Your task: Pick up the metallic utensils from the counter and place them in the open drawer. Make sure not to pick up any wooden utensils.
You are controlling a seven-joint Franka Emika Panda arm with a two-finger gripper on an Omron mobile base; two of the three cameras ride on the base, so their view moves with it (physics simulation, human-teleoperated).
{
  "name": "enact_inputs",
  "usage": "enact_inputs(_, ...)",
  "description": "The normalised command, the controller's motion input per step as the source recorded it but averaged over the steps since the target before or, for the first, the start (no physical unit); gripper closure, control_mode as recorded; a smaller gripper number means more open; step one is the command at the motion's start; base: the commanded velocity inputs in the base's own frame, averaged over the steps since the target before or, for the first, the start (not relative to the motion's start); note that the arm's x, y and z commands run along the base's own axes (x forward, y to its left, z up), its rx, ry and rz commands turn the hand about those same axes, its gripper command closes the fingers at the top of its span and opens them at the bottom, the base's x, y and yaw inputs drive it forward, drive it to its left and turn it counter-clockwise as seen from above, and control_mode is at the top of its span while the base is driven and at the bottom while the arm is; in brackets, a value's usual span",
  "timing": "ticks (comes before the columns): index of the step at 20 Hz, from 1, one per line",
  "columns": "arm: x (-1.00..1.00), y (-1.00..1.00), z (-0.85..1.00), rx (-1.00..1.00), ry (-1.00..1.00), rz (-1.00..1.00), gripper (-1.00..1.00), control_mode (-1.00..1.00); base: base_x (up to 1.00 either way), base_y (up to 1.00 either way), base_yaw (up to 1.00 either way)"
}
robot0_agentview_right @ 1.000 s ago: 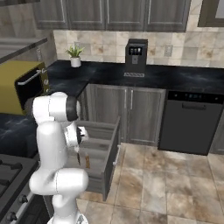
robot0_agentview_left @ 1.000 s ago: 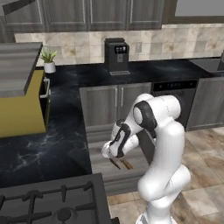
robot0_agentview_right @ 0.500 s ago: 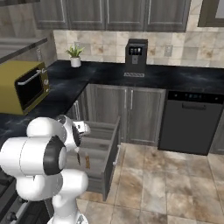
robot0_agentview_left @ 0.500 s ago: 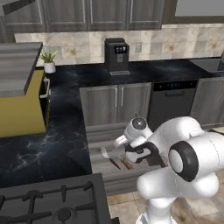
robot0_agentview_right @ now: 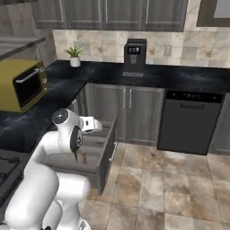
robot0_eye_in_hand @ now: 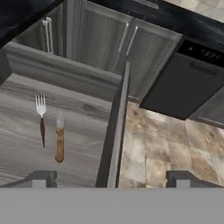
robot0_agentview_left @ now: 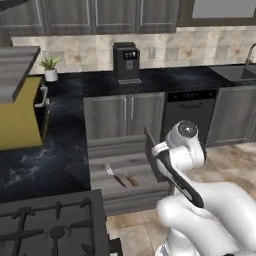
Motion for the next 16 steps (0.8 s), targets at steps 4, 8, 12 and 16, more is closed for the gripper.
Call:
enact_inputs(4, 0.0, 0.0, 0.0, 0.0, 0.0, 0.0, -1.0, 1.0, -1.0, -1.0, 0.0)
enact_inputs(8, 0.0, 0.0, 0.0, 0.0, 0.0, 0.0, -1.0, 1.0, -1.0, -1.0, 0.0)
enact_inputs(12, 0.0, 0.0, 0.0, 0.0, 0.0, 0.0, -1.0, 1.0, -1.0, -1.0, 0.0)
enact_inputs(16, 0.0, 0.0, 0.0, 0.0, 0.0, 0.0, -1.0, 1.0, -1.0, -1.0, 0.0)
